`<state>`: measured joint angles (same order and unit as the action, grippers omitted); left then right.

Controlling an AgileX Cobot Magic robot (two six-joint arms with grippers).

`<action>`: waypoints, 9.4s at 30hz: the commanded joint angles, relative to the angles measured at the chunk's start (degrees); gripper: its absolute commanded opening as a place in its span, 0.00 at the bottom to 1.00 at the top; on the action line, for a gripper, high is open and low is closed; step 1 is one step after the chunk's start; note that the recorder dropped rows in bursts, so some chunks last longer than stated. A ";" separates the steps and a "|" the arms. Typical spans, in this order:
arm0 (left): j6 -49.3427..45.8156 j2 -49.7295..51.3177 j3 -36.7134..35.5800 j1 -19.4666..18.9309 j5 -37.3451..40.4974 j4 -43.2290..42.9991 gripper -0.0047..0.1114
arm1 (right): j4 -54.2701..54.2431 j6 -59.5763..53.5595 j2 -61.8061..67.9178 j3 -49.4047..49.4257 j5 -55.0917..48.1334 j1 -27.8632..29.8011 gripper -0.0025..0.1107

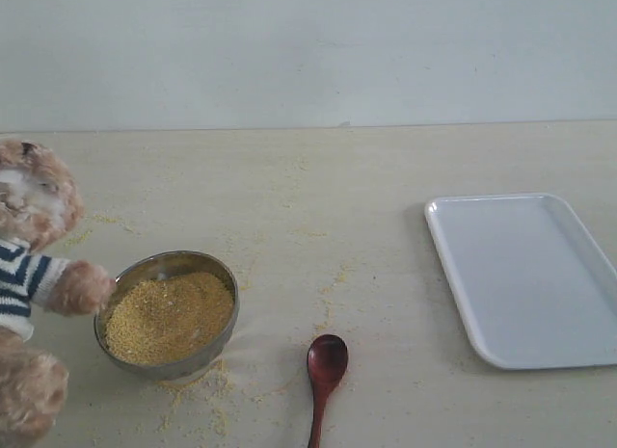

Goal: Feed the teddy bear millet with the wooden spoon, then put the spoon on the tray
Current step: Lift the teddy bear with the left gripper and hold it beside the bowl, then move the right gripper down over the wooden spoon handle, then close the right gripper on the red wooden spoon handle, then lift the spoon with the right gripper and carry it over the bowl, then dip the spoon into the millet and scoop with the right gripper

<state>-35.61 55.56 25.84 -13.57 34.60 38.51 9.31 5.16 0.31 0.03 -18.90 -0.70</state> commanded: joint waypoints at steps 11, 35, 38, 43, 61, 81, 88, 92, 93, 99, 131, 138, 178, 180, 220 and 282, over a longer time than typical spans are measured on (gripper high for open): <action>-11.77 8.20 0.82 -0.08 -16.43 12.31 0.08 | -24.02 27.14 -0.31 -0.03 28.14 0.19 0.02; -16.94 11.76 4.40 -0.08 -10.98 11.49 0.08 | 52.48 67.82 65.42 -26.64 34.95 -0.48 0.02; -17.14 11.76 4.40 -0.08 -14.09 11.60 0.08 | 57.48 65.10 72.43 -29.44 29.31 -11.28 0.02; -17.97 11.76 4.40 -0.08 -16.19 11.60 0.08 | 61.51 63.08 76.20 -37.38 -0.34 -40.51 0.02; -17.83 11.76 4.40 -0.08 -17.15 16.55 0.08 | 68.33 108.33 93.42 -38.01 -2.66 -67.30 0.53; -17.83 11.76 4.40 -0.08 -16.94 17.31 0.08 | 64.51 107.19 102.25 -41.32 -1.99 -67.30 0.41; -17.83 11.76 4.40 -0.08 -16.94 17.81 0.08 | 62.72 102.85 102.25 -41.32 -2.33 -67.30 0.39; -17.83 11.76 4.40 -0.08 -16.94 17.81 0.08 | 62.72 102.74 102.25 -41.32 -2.33 -67.30 0.39; -17.83 11.76 4.40 -0.08 -16.94 17.81 0.08 | 62.72 102.74 102.25 -41.32 -2.33 -67.30 0.39; -17.83 11.76 4.40 -0.08 -16.80 17.92 0.08 | 62.72 102.74 102.25 -41.32 -2.33 -67.19 0.39; -17.83 11.76 4.40 0.13 -16.25 18.20 0.08 | 55.61 100.70 102.23 -41.32 1.46 -67.30 0.39; -17.83 11.76 4.40 0.13 -16.25 18.20 0.08 | 54.16 100.70 102.23 -41.32 1.34 -67.30 0.39; -18.03 11.76 4.40 0.13 -15.63 19.38 0.08 | 47.40 80.17 92.91 -41.32 -11.25 -67.30 0.02; -18.03 11.76 4.40 0.13 -15.63 19.38 0.08 | 43.33 67.31 92.08 -41.32 -11.13 -67.19 0.02; -17.98 11.76 3.51 0.13 -17.33 19.38 0.08 | -1.34 -25.66 89.47 -77.65 -29.06 -48.99 0.02; -16.69 11.76 2.41 0.13 -28.59 16.54 0.08 | 5.67 -35.48 118.35 -94.43 -40.79 -59.82 0.02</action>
<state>-52.75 67.20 28.42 -13.57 7.06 54.89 15.79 -29.91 119.00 -94.06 -59.30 -60.47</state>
